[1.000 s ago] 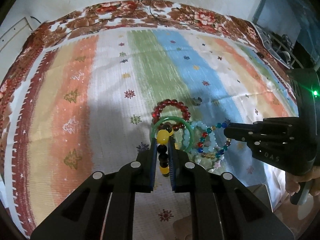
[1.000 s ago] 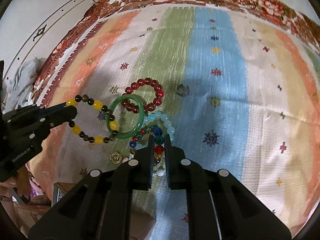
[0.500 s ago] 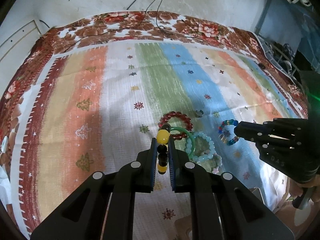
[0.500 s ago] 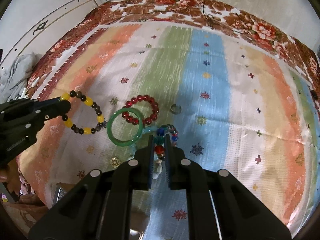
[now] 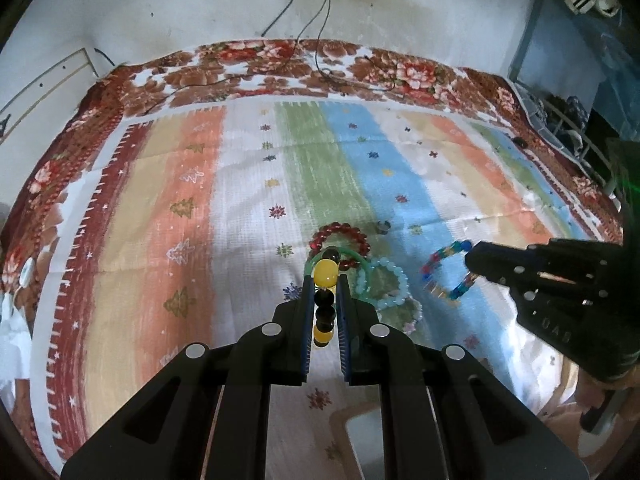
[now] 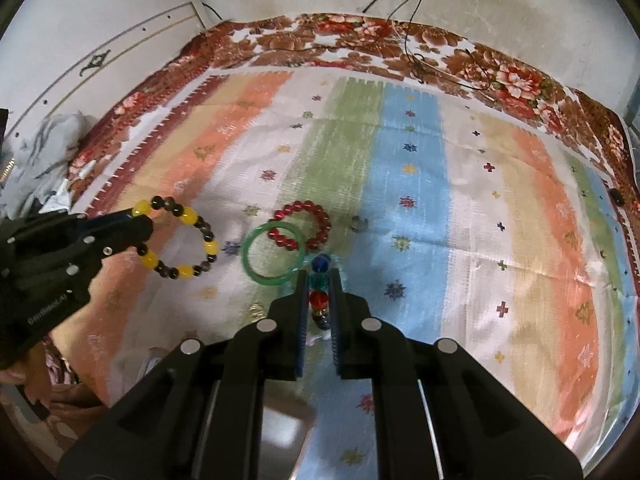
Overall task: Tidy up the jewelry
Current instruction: 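Carry both held bracelets over the silver tin with both tools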
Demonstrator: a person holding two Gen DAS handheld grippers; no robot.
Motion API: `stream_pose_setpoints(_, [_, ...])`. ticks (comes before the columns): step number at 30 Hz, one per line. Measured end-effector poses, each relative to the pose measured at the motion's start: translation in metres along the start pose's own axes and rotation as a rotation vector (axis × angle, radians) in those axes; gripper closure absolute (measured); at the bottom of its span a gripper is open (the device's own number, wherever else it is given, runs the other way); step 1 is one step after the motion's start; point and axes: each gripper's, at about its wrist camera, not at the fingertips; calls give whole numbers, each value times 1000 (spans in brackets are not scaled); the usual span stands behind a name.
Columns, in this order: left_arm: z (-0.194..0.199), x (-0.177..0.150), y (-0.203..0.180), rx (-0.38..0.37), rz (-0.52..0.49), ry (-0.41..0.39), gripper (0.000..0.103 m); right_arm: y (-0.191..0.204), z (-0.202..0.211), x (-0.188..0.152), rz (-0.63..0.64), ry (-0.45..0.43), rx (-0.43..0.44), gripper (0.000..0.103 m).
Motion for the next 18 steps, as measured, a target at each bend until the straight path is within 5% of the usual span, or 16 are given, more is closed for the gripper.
stream_pose_setpoints(18, [62,-45,-32,-41,-34,-82,93,24,55,-42,37,-49,58,92])
Point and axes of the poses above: each gripper's, at about its wrist camera, not at the fingertips, and z roughly against the way its jaws point, y to its left, x to its top, and after that the axes turned 1 degree about y, right-handed
